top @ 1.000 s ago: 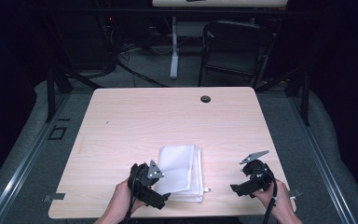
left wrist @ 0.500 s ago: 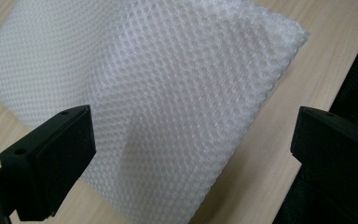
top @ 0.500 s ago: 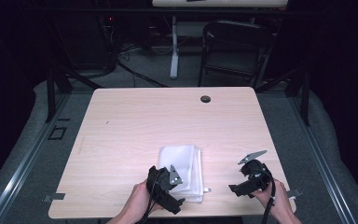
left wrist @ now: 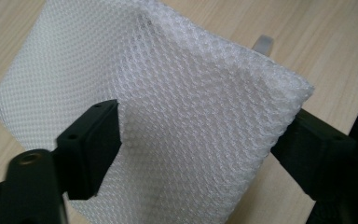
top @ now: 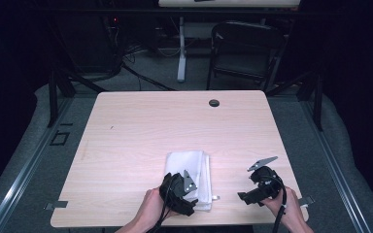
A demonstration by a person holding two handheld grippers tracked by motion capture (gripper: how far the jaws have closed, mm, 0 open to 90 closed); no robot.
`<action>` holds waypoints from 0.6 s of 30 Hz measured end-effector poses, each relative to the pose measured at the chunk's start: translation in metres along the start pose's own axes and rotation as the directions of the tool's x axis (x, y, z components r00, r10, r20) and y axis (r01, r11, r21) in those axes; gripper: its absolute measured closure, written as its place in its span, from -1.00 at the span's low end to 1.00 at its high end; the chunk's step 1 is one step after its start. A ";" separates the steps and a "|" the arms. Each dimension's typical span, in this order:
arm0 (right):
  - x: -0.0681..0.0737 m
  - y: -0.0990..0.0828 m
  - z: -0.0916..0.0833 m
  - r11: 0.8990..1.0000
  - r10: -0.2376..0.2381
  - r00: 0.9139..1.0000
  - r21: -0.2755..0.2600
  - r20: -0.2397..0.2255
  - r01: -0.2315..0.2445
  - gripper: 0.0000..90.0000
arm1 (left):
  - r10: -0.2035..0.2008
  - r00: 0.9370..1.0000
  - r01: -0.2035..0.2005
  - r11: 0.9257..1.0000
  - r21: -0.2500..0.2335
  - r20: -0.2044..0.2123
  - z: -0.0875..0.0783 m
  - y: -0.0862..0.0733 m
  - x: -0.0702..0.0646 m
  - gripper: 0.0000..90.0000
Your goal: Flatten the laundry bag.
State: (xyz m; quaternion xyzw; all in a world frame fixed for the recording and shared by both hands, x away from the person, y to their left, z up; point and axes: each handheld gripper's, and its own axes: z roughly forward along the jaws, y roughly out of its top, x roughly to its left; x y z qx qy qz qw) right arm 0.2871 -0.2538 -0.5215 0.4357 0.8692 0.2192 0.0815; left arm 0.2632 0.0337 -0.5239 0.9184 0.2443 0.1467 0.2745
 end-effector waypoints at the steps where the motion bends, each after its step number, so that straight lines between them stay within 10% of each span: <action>1: 0.001 0.000 0.000 1.000 0.005 1.000 -0.009 0.000 -0.005 -0.82 | -0.003 1.000 0.003 1.000 -0.009 -0.004 -0.001 0.000 0.000 -0.45; 18: 0.004 0.001 0.001 1.000 -0.010 1.000 -0.023 -0.025 0.009 -0.68 | -0.014 0.997 0.021 0.996 -0.092 0.079 -0.008 -0.005 0.005 0.59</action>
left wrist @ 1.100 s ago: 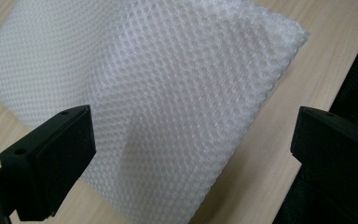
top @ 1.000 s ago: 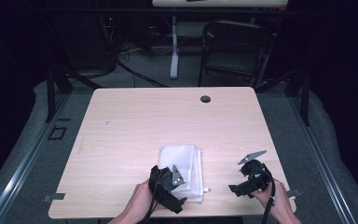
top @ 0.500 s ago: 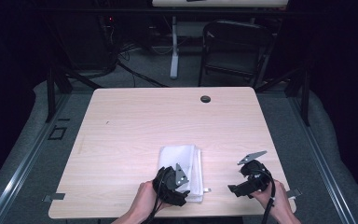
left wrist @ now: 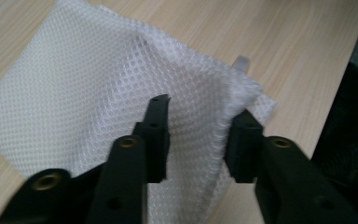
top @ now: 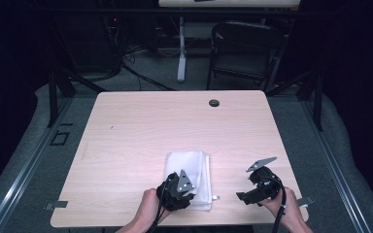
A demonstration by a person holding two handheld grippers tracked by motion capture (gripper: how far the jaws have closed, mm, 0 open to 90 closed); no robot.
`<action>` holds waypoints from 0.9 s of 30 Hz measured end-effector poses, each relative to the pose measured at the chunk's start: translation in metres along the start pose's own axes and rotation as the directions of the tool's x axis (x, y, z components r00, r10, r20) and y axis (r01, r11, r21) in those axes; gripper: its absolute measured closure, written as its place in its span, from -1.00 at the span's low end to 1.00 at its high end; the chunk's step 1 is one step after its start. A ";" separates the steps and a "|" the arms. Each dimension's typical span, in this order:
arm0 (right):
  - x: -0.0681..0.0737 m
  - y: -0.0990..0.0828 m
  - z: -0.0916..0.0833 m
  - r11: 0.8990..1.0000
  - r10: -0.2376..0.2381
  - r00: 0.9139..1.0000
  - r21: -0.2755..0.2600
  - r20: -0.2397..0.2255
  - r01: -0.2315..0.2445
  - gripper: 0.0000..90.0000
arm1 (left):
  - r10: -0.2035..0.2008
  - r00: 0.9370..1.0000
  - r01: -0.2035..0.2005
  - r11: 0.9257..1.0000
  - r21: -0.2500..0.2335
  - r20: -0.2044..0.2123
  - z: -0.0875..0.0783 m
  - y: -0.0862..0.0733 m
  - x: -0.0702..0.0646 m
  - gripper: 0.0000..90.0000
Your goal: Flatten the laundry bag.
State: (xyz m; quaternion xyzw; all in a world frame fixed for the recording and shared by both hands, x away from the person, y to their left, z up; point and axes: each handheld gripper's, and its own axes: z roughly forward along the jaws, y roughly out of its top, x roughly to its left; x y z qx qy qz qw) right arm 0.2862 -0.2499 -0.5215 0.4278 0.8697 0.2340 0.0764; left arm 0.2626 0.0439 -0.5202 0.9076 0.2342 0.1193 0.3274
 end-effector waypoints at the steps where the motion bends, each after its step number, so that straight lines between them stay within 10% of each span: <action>1: 0.001 0.000 0.001 1.000 0.001 1.000 -0.006 -0.009 -0.001 -0.67 | -0.010 1.000 0.010 1.000 -0.014 0.002 -0.001 0.000 0.000 0.64; 8: 0.007 0.005 0.001 1.000 -0.018 1.000 -0.006 -0.013 0.018 -0.41 | -0.034 0.999 0.033 0.998 -0.056 -0.012 -0.010 -0.002 0.003 0.93; 27: 0.026 0.025 0.009 0.997 -0.073 0.996 -0.015 -0.046 0.073 0.92 | -0.086 0.996 0.087 0.992 -0.093 0.009 -0.025 -0.005 0.009 0.94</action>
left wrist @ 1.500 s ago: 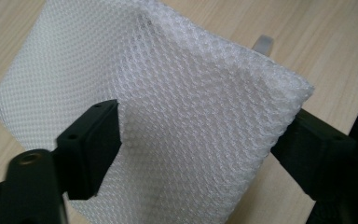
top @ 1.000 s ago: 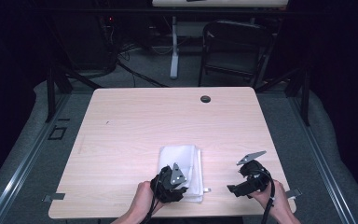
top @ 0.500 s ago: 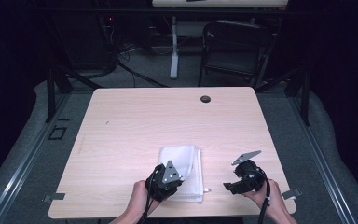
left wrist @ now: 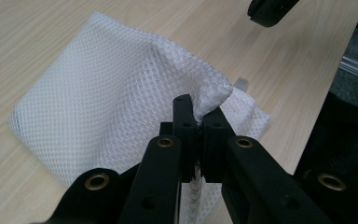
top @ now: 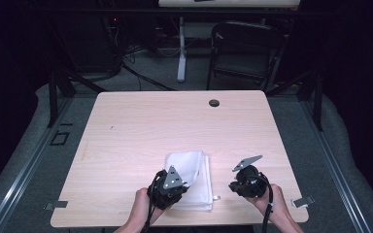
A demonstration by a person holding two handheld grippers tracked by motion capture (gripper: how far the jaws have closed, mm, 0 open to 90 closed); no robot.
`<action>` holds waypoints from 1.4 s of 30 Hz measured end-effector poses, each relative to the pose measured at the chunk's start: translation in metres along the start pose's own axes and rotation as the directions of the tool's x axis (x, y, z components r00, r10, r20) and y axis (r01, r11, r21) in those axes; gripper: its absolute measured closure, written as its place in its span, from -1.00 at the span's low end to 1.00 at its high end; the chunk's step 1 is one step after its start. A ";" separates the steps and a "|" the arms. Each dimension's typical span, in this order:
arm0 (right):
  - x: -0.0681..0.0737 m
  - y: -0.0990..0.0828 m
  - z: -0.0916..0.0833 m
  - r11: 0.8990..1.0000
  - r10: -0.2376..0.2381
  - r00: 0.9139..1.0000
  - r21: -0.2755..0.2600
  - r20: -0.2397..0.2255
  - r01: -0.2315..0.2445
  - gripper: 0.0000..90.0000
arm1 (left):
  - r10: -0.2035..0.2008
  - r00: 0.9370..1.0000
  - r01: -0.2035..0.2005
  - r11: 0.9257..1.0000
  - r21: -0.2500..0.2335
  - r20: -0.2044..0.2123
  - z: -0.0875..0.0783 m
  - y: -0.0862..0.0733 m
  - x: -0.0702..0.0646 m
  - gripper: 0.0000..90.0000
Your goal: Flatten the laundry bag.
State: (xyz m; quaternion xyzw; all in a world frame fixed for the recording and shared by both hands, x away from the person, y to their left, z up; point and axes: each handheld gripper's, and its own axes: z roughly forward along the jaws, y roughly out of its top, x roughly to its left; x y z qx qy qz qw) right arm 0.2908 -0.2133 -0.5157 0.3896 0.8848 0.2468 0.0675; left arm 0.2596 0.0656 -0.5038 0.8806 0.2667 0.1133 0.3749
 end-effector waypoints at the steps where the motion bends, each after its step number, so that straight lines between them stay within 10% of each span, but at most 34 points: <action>1: 0.001 0.001 0.001 1.000 0.001 1.000 -0.008 -0.005 -0.001 0.94 | -0.001 1.000 0.001 1.000 -0.002 -0.002 0.000 0.000 0.000 0.94; 42: 0.020 0.046 0.067 0.999 -0.021 0.996 0.046 -0.088 0.025 1.00 | -0.016 0.998 0.014 0.999 -0.031 -0.061 -0.020 -0.008 0.011 0.95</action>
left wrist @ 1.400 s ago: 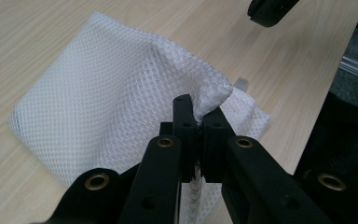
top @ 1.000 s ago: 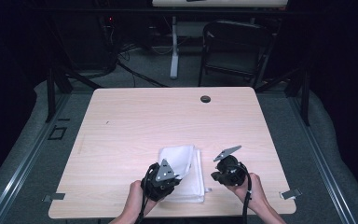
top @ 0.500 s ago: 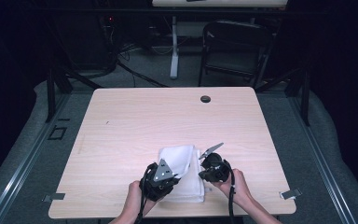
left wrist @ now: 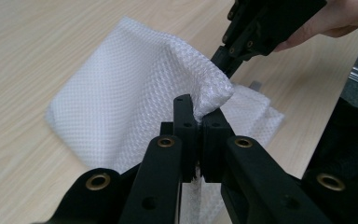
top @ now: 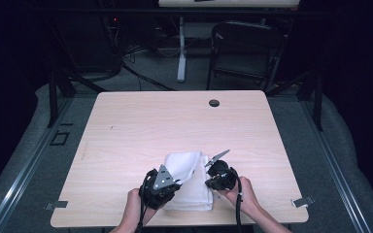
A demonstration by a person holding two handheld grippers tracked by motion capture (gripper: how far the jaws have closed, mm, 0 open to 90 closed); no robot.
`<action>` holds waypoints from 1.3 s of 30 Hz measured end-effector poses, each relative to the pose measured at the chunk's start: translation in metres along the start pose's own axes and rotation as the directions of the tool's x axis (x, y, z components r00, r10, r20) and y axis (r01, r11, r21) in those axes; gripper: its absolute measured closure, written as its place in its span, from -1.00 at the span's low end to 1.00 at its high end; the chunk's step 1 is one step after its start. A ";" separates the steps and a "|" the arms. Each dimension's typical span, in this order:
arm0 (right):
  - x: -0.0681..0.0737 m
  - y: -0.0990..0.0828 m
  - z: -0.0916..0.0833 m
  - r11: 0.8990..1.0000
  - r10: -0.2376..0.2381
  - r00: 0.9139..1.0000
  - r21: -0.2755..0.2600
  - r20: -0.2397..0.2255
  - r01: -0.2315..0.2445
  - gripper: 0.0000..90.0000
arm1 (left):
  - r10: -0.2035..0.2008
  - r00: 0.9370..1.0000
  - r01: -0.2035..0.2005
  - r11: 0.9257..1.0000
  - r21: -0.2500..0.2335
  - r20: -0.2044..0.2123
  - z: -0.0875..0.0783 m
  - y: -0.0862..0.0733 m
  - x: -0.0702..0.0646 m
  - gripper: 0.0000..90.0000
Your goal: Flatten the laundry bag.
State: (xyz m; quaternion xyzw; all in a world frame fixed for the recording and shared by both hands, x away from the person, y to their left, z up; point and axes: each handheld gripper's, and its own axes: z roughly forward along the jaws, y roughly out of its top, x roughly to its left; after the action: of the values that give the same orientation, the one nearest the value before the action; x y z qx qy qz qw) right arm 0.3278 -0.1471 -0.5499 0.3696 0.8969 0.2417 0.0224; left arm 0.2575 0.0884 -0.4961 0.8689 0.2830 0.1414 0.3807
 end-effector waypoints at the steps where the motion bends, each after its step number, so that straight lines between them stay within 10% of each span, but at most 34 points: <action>1: 0.000 -0.001 0.001 1.000 0.010 1.000 -0.010 0.003 -0.010 1.00 | -0.011 1.000 0.011 1.000 -0.001 -0.010 -0.001 -0.001 0.002 0.95; 39: 0.000 -0.002 0.000 1.000 0.002 1.000 -0.003 0.014 -0.002 1.00 | -0.105 0.986 0.105 0.994 -0.007 -0.132 -0.038 -0.025 0.046 0.96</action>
State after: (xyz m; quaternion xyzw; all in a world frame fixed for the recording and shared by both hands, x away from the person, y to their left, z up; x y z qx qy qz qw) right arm 0.3265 -0.1479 -0.5511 0.3724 0.8960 0.2401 0.0290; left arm 0.2671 0.1516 -0.4880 0.8415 0.3530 0.1786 0.3679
